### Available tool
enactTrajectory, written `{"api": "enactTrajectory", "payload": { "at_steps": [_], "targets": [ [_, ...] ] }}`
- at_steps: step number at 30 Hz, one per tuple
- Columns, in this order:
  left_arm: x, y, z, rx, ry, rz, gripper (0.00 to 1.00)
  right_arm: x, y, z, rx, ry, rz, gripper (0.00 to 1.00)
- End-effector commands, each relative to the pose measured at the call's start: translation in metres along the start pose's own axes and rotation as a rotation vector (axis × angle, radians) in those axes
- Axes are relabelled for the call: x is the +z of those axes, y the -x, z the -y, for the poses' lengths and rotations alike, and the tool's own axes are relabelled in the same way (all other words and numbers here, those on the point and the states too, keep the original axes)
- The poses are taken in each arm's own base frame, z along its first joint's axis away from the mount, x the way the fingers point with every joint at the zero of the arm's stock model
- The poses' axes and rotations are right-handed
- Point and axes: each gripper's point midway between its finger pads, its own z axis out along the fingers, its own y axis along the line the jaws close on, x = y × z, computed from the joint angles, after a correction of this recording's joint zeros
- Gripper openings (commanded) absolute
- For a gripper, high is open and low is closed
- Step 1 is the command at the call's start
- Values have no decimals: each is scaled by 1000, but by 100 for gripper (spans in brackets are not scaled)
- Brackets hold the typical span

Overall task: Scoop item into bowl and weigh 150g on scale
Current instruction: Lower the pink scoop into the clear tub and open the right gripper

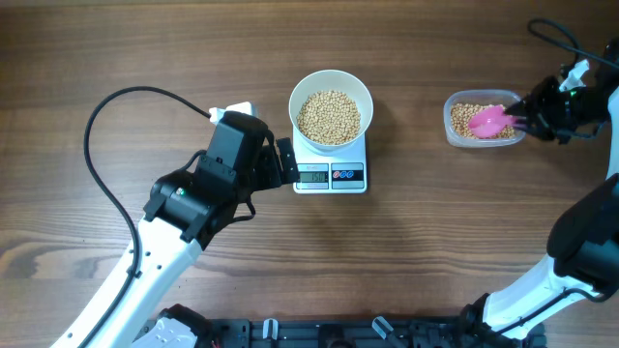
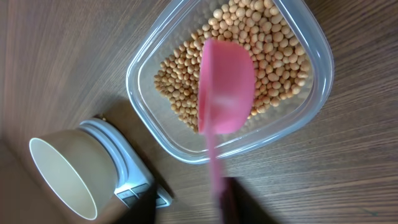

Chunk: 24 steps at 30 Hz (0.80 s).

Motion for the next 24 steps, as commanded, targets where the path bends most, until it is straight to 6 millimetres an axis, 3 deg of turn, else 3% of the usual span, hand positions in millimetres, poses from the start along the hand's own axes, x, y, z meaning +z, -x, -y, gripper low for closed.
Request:
{"api": "enactTrajectory", "payload": {
  "at_steps": [1,3,6,11,15,19,24],
  "targets": [
    [-2,3,-2,4,5,15,100,-5,-7,-6,-4,17,-6,100],
    [-2,3,-2,4,5,15,100,-6,-9,1,6,-23,-11,100],
    [-2,3,-2,4,5,15,100,-19,-13,31,20,-217,8,100],
    [-2,3,-2,4,5,15,100,-50,-20,31,6,-280,68,100],
    [-2,3,-2,4,5,15,100,-77,-43,60,71,-479,67,100],
    [-2,3,-2,4,5,15,100,-86,-54,55,70,-469,66,100],
    [-2,3,-2,4,5,15,100,-106,-39,27,13,-354,229,100]
  ]
}}
